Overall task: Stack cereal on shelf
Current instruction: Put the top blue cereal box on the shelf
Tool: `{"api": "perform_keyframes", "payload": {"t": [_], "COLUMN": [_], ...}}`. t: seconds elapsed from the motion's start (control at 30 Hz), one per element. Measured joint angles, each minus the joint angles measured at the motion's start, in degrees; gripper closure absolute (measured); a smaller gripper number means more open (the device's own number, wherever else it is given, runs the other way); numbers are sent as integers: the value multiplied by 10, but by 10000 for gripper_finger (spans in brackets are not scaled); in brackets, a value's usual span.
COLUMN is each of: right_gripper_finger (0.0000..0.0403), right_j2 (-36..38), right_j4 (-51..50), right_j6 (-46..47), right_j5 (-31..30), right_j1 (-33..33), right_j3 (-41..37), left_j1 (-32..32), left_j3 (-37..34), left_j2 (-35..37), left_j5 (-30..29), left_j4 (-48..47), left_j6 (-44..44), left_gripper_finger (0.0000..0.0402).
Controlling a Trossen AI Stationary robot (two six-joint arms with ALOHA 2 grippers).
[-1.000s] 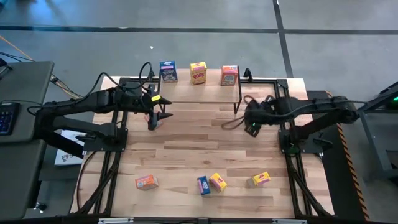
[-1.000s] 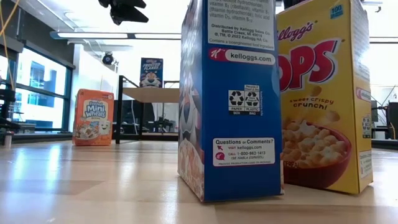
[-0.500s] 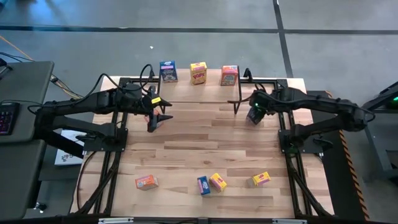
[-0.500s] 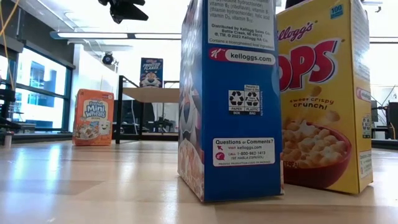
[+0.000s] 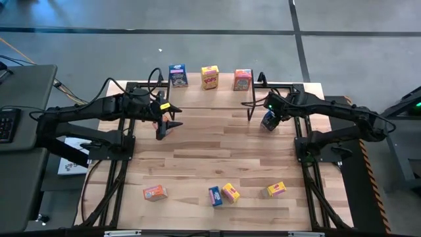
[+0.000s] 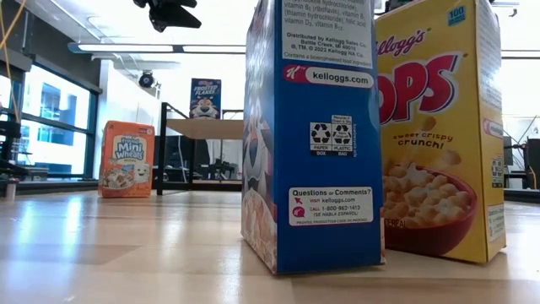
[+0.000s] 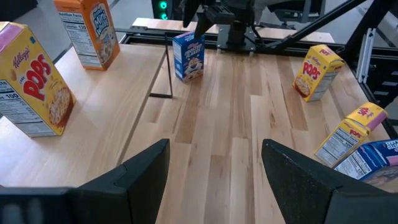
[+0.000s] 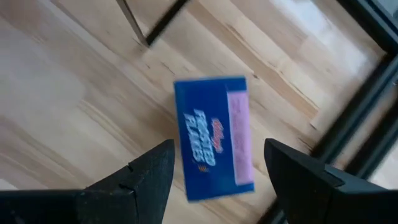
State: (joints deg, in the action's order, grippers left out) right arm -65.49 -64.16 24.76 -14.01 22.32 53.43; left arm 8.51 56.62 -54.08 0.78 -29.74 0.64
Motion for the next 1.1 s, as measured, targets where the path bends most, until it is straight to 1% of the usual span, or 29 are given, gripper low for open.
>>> {"api": "perform_keyframes", "payload": {"t": [0.07,0.2,0.4,0.8,1.1], "right_gripper_finger": [162,162,162,162,162], "right_j2": [0,0,-1,-3,-48], "right_j4": [11,0,0,-2,-2], "right_j6": [-5,-8,-8,-6,-7], "right_j5": [5,2,33,26,14], "right_j1": [3,12,20,21,21], "right_j3": [0,0,0,0,0], "left_j1": [0,0,0,0,0], "left_j3": [0,0,0,0,0], "left_j2": [0,0,0,0,0], "left_j5": [0,0,0,0,0], "left_j4": [0,0,0,0,0], "left_j6": [0,0,0,-5,-5], "left_gripper_finger": [156,156,156,156,156]}}
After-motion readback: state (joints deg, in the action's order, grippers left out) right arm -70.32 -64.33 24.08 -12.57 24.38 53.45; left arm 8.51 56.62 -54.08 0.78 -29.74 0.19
